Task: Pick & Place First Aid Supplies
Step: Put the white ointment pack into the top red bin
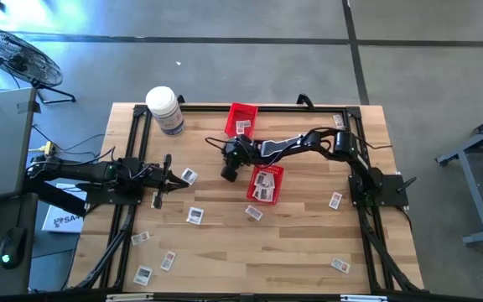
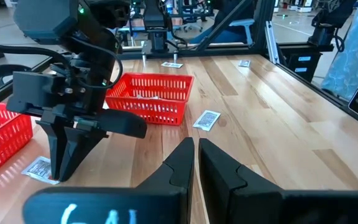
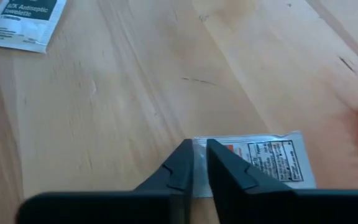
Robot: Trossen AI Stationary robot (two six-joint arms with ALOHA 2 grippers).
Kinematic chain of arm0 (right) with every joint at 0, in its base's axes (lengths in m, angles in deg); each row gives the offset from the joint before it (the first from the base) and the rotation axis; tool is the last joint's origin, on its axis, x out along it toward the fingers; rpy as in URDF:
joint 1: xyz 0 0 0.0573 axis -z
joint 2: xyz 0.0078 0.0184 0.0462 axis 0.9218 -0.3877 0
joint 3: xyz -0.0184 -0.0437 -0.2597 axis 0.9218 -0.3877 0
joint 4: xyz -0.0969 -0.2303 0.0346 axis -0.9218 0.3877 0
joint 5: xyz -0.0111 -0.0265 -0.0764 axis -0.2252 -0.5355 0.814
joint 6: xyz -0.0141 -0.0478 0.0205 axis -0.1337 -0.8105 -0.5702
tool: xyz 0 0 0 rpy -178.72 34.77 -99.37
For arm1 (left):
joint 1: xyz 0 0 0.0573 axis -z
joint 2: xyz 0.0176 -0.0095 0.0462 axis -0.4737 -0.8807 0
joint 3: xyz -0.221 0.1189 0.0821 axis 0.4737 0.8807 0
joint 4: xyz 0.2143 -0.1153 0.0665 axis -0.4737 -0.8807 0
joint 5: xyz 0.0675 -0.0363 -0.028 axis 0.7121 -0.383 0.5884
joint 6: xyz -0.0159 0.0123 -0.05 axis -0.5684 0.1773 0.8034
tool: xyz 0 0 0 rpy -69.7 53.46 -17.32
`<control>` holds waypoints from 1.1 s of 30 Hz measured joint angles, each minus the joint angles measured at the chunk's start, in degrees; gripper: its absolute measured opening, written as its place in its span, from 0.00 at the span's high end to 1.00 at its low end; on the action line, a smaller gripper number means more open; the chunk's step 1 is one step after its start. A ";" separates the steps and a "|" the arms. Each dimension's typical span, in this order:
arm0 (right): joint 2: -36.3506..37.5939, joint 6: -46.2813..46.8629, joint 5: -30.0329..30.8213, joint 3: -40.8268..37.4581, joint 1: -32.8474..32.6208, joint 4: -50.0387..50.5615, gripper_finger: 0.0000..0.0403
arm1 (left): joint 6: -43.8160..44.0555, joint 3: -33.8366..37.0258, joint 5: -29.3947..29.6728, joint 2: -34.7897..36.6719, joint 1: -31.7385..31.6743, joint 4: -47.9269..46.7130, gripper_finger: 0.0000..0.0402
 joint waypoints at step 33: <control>6.88 4.17 -5.33 -0.39 -0.33 -0.93 1.00 | 0.00 0.00 0.00 0.00 0.00 0.00 0.95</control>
